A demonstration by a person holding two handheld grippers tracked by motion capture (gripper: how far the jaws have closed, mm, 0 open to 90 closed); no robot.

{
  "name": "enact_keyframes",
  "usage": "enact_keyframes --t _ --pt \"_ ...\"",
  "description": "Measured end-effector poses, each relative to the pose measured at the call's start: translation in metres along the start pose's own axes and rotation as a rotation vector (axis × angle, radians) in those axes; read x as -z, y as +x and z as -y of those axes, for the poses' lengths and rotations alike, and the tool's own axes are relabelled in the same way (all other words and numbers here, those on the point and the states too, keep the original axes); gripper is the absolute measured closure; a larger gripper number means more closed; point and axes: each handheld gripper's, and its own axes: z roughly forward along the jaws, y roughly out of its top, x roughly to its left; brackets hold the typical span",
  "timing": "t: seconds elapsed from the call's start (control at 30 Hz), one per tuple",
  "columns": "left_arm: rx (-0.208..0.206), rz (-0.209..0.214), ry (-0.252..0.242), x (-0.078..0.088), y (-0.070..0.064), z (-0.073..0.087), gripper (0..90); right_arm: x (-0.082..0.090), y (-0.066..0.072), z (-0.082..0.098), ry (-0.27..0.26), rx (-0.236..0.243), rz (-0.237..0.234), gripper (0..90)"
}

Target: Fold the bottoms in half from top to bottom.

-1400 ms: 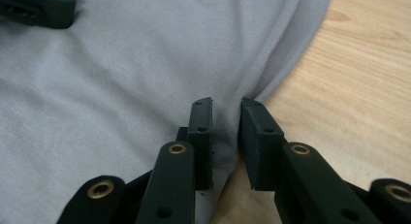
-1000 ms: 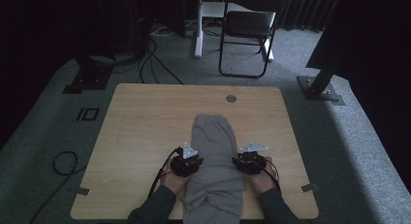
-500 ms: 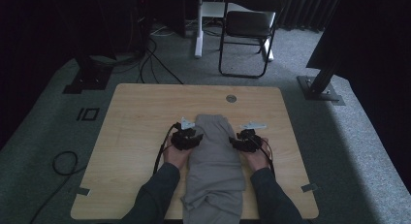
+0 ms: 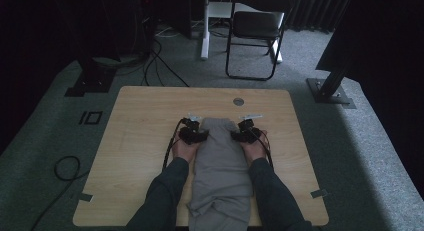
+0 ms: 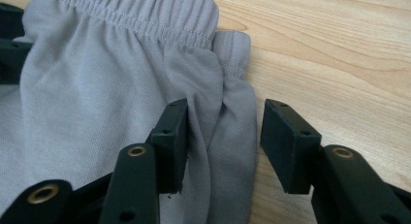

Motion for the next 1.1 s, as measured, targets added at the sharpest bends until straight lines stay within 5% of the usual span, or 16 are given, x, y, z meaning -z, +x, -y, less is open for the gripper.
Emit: enact_keyframes --t 0.1,0.4,0.5,0.57,0.7,0.9,1.1 --pt "-0.013 -0.012 -0.001 -0.002 0.000 -0.001 48.9 -0.002 0.002 -0.002 0.007 0.030 0.021 54.9" --pt "-0.031 -0.047 0.028 -0.007 0.001 -0.010 56.4 -0.010 -0.001 -0.008 -0.021 -0.021 -0.007 52.6" --pt "-0.022 -0.044 0.038 -0.007 0.002 -0.012 72.4 -0.010 0.003 -0.011 -0.003 0.024 0.028 66.7" --pt "-0.009 -0.029 0.054 -0.006 0.003 -0.013 79.2 -0.011 0.005 -0.014 0.014 0.041 0.005 77.6" --pt "0.025 -0.008 0.063 -0.005 0.006 -0.015 86.4 -0.012 0.001 -0.019 0.040 0.001 -0.044 86.4" --pt "0.065 0.052 -0.003 0.014 0.015 -0.025 87.1 0.007 -0.009 -0.027 -0.026 -0.036 -0.101 86.7" --pt "0.025 0.119 -0.101 0.056 0.006 -0.030 87.0 0.047 -0.004 -0.029 -0.135 -0.016 -0.161 86.4"
